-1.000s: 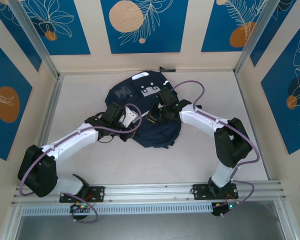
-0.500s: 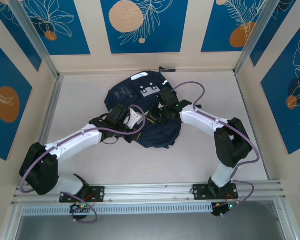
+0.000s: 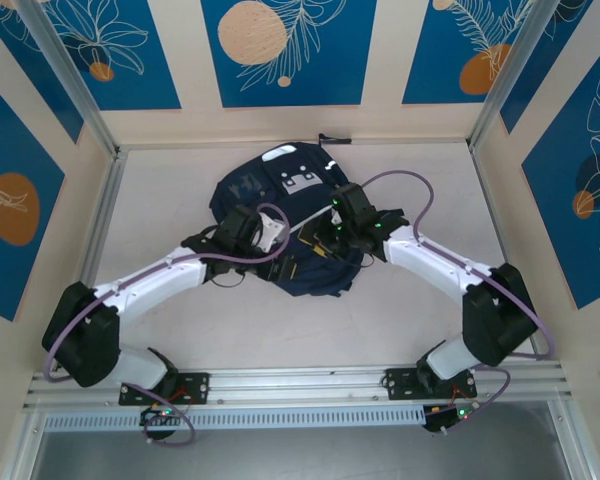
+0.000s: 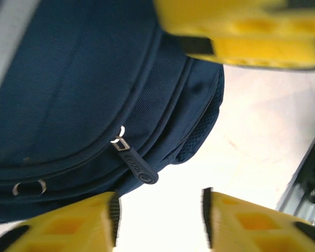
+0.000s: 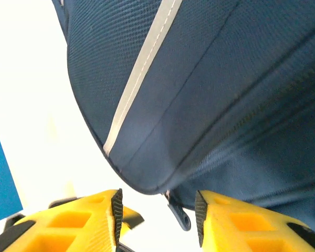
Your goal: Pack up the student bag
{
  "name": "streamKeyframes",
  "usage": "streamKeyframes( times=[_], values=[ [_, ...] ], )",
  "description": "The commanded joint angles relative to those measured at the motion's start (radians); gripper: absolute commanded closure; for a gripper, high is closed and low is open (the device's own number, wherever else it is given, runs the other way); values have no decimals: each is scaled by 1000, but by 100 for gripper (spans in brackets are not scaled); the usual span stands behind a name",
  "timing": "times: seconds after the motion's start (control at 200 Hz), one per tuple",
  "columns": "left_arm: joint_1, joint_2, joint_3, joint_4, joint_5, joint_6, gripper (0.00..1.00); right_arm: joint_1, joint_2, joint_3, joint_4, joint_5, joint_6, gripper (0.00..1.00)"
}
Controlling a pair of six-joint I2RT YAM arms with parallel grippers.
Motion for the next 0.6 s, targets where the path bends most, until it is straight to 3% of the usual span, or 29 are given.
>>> streamKeyframes(
  times=[0.0,0.2,0.385,0.595],
  values=[
    [50,-85,-12,-32,6,-56,44,15,-61,-24,-115,57,-92,54],
    [122,-158,-15,-101,-165,-171,25,115,-38,52,-222,198,-247,50],
    [191,-185,-10,-176,-316,-309,18,212,82,173,-290,295,-342,52],
    [232,-239,-55,-125,-297,-446,17,283,205,276,-339,373,-385,60]
  ],
)
